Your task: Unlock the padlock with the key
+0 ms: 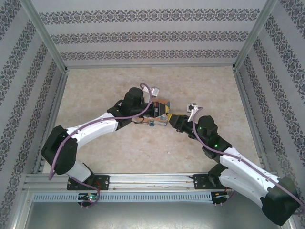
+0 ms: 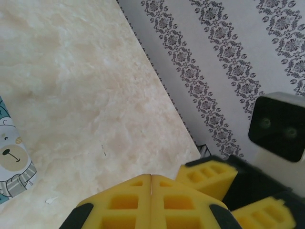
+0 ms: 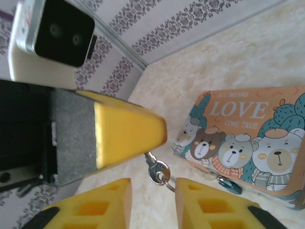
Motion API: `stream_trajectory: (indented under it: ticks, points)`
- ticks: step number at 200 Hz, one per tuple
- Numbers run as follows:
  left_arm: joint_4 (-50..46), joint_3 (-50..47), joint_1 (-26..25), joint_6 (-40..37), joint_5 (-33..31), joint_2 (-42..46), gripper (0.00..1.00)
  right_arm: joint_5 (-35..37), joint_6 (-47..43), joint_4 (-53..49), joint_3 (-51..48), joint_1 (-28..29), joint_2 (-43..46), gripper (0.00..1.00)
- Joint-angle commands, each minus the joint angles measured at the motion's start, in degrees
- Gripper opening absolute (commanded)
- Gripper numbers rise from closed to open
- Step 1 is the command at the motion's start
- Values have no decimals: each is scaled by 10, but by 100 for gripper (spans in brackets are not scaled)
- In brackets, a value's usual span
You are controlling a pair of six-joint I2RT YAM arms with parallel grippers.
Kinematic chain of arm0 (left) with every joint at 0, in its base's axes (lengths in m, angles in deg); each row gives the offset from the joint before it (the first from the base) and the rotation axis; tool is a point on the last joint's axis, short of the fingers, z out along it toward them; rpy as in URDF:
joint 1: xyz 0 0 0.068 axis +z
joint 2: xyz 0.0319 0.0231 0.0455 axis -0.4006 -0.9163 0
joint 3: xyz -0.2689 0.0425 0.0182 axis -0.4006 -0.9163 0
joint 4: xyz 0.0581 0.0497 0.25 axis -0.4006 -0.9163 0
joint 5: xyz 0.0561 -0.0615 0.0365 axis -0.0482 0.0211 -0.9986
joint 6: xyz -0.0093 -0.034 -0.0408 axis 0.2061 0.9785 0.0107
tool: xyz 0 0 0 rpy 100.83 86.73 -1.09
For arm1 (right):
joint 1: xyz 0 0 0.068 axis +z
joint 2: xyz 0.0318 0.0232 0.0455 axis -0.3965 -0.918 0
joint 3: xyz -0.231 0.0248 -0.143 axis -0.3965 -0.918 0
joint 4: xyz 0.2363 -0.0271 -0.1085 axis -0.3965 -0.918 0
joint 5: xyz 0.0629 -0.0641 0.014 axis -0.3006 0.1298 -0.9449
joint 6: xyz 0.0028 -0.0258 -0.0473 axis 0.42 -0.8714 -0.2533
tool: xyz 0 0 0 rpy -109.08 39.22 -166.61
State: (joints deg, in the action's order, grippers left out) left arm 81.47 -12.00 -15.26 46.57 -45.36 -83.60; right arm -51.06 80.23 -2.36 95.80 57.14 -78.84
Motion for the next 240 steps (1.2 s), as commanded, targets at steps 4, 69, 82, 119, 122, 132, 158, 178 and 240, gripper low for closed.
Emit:
stream_trajectory:
  ticks: [4,69,82,119,122,132,158,178,240]
  points:
    - [-42,24,12,-52,9,35,0,-37,2,6,-11,-20,23,37]
    - [-50,35,26,-64,51,51,0,-163,31,72,1,-46,-10,46]
    - [-41,34,26,-56,56,49,0,-174,38,87,3,-46,-24,46]
    - [-38,33,26,-53,61,48,0,-182,43,115,13,-46,-46,45]
    - [-38,33,26,-54,61,49,0,-182,43,116,15,-46,-46,45]
    - [-37,32,26,-53,62,49,0,-183,43,117,18,-46,-50,45]
    - [-31,30,26,-49,65,48,0,-192,43,125,26,-46,-64,43]
    - [-29,30,26,-48,64,48,0,-197,44,131,31,-46,-72,40]
    - [-25,28,26,-47,65,48,0,-200,48,137,33,-46,-84,28]
